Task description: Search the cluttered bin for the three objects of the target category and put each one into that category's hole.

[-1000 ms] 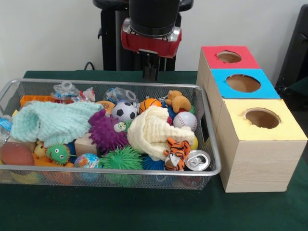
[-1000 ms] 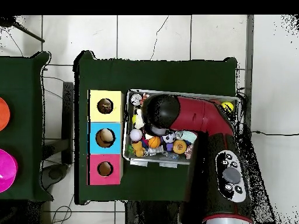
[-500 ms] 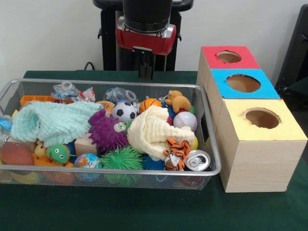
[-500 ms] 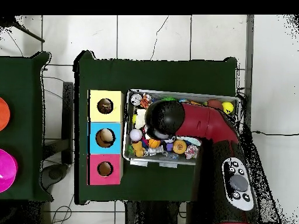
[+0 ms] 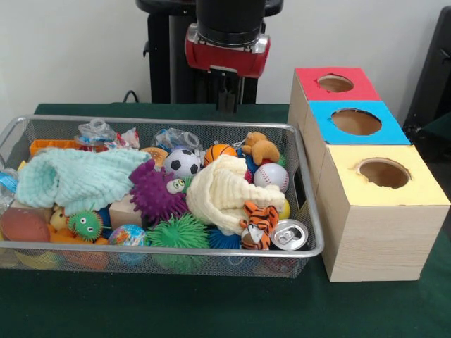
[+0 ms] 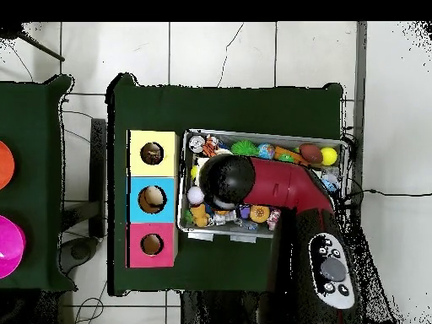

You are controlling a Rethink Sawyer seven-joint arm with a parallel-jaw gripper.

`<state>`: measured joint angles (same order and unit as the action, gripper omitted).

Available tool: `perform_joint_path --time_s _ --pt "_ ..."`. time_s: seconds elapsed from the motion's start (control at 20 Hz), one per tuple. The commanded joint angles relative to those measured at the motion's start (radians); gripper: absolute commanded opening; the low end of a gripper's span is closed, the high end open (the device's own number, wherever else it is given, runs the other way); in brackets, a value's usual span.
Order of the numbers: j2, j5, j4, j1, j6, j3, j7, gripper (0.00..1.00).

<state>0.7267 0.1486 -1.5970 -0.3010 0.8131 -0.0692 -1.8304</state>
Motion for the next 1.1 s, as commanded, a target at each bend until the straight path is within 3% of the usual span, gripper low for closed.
perform_joint_path --time_s 0.05,0.4,0.7,0.9,1.1 --pt "-0.018 0.050 -0.101 0.050 -0.120 -0.035 -0.075 0.00" --pt "0.064 -0.009 -0.250 0.070 -0.173 -0.017 -0.130 0.00" --pt "0.125 -0.033 -0.313 0.100 -0.157 0.004 -0.148 0.00" --pt "0.066 -0.011 -0.240 0.091 -0.152 -0.013 -0.106 0.00" --pt "-0.047 -0.003 -0.082 0.070 -0.082 -0.061 -0.030 0.00"
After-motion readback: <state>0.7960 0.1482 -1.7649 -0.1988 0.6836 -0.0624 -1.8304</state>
